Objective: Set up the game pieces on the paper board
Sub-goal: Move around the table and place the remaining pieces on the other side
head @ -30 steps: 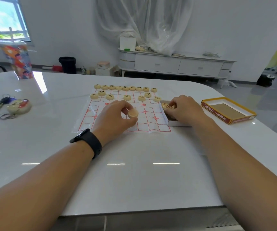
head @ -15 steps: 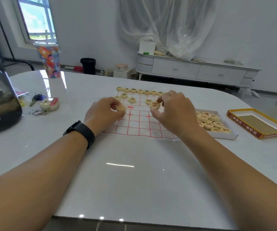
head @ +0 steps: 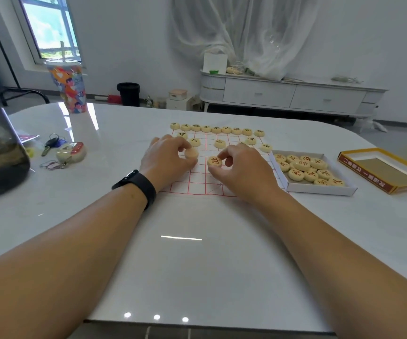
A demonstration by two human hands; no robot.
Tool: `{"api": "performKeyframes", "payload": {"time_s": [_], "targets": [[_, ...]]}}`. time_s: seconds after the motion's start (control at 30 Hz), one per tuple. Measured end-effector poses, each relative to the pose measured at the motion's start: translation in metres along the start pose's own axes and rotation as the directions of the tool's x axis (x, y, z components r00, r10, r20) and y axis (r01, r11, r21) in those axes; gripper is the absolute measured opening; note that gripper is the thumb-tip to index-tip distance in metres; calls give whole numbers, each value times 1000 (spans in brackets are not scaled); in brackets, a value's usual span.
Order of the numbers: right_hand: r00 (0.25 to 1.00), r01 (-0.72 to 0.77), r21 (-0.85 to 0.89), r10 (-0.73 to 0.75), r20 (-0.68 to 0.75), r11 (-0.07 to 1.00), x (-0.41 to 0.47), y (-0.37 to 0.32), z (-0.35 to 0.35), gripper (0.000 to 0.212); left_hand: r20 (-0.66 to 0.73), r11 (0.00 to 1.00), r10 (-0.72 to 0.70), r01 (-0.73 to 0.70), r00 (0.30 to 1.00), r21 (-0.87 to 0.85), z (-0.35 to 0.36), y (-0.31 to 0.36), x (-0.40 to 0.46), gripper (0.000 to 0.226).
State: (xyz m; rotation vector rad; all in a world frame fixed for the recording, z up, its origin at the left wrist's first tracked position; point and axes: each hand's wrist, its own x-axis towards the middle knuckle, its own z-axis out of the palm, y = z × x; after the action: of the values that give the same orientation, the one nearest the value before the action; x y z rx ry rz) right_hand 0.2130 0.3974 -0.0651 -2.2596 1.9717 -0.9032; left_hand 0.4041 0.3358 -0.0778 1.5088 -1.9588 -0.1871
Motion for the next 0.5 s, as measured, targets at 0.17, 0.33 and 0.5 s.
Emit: {"api": "performKeyframes", "payload": {"time_s": [0.17,0.33,0.5], "targets": [[999,-36,58,33,41,998,-1,2,-2,39,-35,998,-21,23,999,50,-1,-5,-2,41],[998,-38,70,35,44,997,-4,-1,-2,39,66,990,-118,112,991,87,-1,1,-1,30],[998,-52,95,49,39,994,-5,-1,-6,39,99,991,-117,109,988,83,-2,-1,1,35]]}}
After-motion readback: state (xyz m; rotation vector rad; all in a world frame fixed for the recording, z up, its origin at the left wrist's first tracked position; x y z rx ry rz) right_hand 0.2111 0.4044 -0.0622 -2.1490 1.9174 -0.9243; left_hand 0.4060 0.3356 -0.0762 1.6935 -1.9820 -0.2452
